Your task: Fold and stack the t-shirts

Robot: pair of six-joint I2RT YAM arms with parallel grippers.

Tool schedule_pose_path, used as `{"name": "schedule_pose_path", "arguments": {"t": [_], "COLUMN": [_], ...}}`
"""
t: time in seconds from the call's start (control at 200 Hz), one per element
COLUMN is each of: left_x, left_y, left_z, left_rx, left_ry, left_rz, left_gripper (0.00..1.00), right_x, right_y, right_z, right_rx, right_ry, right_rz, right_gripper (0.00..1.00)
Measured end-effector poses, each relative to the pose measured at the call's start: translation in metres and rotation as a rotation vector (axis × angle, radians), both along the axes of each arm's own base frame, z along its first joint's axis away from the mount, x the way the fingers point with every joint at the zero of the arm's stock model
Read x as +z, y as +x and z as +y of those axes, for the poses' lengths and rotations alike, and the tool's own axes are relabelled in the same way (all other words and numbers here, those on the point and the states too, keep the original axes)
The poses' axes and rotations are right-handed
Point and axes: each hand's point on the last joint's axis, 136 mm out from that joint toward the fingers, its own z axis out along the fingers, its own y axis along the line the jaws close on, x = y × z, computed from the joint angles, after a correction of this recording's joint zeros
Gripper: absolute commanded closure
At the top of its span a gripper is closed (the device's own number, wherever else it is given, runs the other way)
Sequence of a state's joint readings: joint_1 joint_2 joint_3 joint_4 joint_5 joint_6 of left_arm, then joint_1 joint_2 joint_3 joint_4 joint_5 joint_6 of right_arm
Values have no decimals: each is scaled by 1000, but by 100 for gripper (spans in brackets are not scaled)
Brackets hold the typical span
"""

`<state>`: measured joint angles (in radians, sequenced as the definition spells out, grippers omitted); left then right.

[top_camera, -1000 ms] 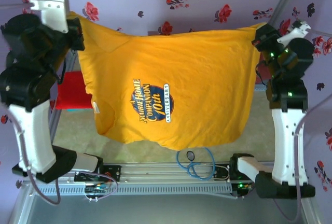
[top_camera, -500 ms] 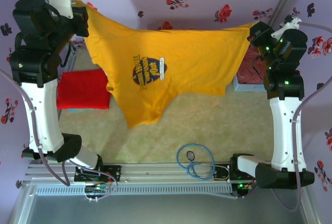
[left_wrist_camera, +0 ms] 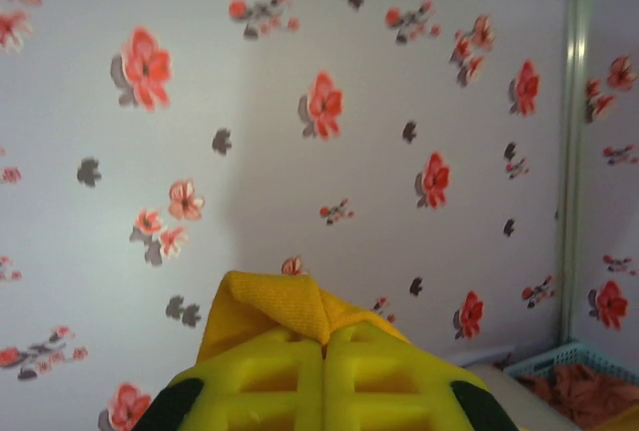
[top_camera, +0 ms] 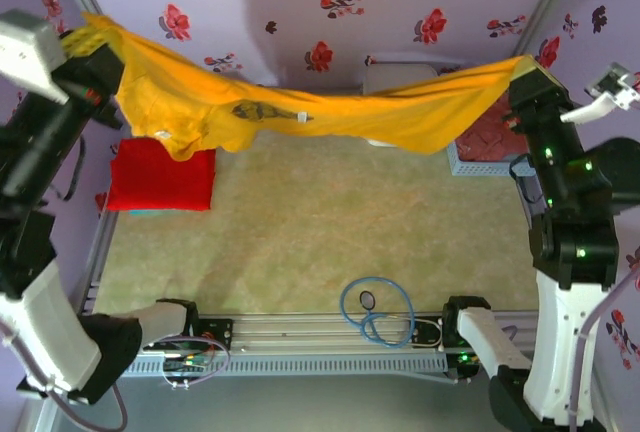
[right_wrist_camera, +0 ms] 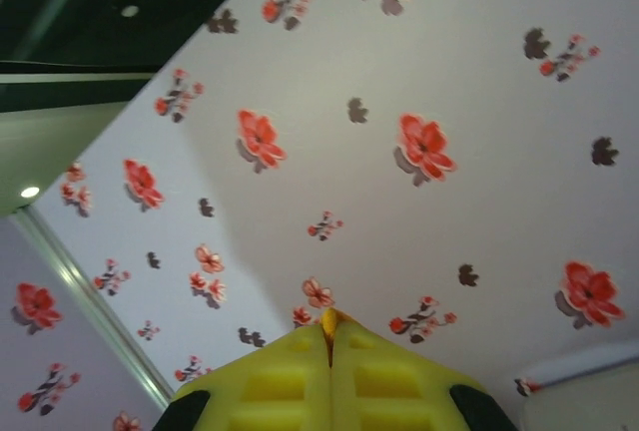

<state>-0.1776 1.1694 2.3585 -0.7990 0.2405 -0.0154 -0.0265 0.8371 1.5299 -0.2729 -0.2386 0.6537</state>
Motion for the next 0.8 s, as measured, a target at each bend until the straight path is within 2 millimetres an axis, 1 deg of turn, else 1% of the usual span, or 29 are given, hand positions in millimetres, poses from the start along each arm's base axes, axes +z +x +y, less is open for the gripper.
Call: {"name": "schedule_pose_path", "arguments": {"t": [0.145,0.24,0.32,0.365,0.42,0.465,0.525,0.565,0.62,0.665,0.705,0.76,0.775,0.8], "left_x": [14,23,29,31,32,32,31,29,22,11,-2,-27,-35,-51], "left_y": [-52,-77,-87,-89,-87,-81,-69,-56,-34,-11,10,45,54,71], "left_z": [7,11,14,16,18,20,22,23,25,25,24,22,22,20], "left_rx": [-11,-14,-9,-1,12,27,53,73,103,129,149,174,179,189], "left_ry": [-14,-24,-32,-36,-42,-48,-53,-55,-54,-49,-41,-30,-26,-17], "left_rz": [-105,-164,-196,-205,-206,-200,-182,-164,-126,-81,-36,35,56,98], "left_gripper": [100,100,100,100,100,100,100,100,100,100,100,100,100,100], "right_x": [9,15,21,25,30,32,29,26,17,8,-4,-22,-31,-41], "right_y": [-28,-47,-63,-71,-77,-79,-75,-70,-57,-44,-29,-7,2,12], "right_z": [6,8,8,8,8,7,5,4,1,0,-3,-5,-6,-7], "right_rx": [32,37,36,35,33,29,19,13,3,-6,-17,-27,-31,-35], "right_ry": [-13,-17,-18,-18,-17,-13,-4,0,6,11,15,18,17,17], "right_rz": [-58,-96,-127,-146,-162,-167,-148,-127,-78,-31,24,95,125,160], "right_gripper": [100,100,100,100,100,100,100,100,100,100,100,100,100,100]}}
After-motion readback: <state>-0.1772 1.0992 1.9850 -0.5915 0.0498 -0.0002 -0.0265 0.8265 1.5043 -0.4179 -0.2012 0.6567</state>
